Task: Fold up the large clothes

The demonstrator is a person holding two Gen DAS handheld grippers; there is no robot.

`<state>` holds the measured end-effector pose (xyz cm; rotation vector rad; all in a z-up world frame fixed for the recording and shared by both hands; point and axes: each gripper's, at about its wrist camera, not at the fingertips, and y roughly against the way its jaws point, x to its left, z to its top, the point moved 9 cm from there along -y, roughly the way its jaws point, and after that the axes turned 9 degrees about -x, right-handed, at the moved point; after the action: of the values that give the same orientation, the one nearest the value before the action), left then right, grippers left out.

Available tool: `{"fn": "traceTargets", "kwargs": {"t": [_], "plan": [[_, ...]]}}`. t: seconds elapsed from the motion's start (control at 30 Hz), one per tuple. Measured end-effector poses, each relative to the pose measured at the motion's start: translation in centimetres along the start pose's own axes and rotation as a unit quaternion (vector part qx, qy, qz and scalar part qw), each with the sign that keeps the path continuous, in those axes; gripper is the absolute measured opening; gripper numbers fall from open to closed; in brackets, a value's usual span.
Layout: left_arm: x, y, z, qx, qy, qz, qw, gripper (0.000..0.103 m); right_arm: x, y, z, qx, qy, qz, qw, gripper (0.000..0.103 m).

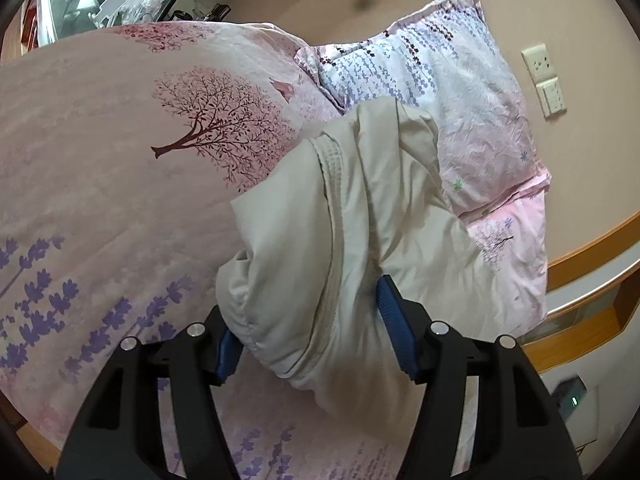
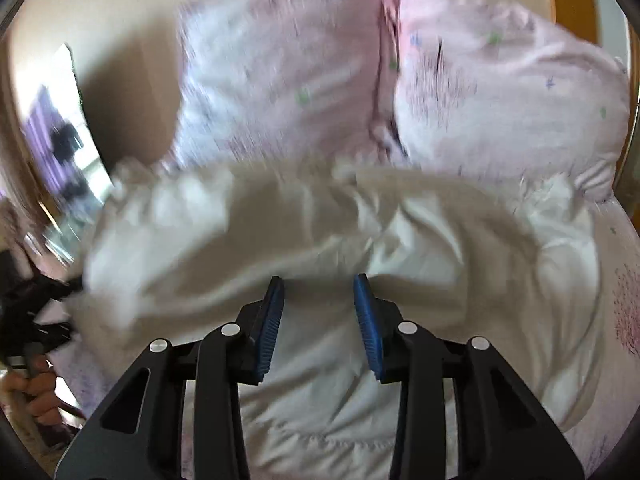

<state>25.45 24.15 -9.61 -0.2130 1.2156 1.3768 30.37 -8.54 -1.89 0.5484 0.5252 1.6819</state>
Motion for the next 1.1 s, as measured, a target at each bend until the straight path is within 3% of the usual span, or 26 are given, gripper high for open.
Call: {"fn": "traceTargets", "kwargs": {"t": [0.07, 0.33, 0.53, 0.7, 0.8, 0.9, 0.97, 1.1], "plan": [[-0.3, 0.0, -0.2, 0.002, -0.02, 0.005, 0.9998, 0.064, -0.4, -1.5, -1.4, 0.031, -0.007, 0.0, 1.0, 0.038], [-1.3, -0.2, -0.6, 0.021, -0.114, 0.025, 0.9929, 0.076, -0.2, -2.1, -2.9, 0.042, 0.005, -0.015, 0.999, 0.04], [-1.9, -0.6, -1.0, 0.034, -0.19, 0.053, 0.9798, 0.077, -0.2, -3.0, -3.1, 0.047, -0.005, -0.016, 0.999, 0.04], [-1.8, -0.9, -0.8, 0.036, -0.199, 0.058, 0.9776, 0.08, -0.1, -3.2, -3.1, 0.048, 0.004, -0.026, 0.998, 0.04], [-1.8, -0.8, -0.6, 0.028, -0.19, 0.055, 0.9799, 0.074, 0.0, -3.2, -3.2, 0.045, 0.011, -0.034, 0.998, 0.04], [-2.3, -0.4, -0.4, 0.011, -0.192, 0.058, 0.9795, 0.059, 0.0, -3.3, -3.2, 0.046, 0.014, -0.036, 0.998, 0.04], [-2.5, 0.0, 0.0, 0.001, -0.187, 0.056, 0.9807, 0.042, 0.0, -3.4, -3.2, 0.045, 0.016, -0.037, 0.998, 0.04], [-3.0, 0.4, 0.6, -0.007, -0.174, 0.044, 0.9838, 0.032, 0.1, -3.4, -3.2, 0.043, 0.025, -0.045, 0.998, 0.04]]}}
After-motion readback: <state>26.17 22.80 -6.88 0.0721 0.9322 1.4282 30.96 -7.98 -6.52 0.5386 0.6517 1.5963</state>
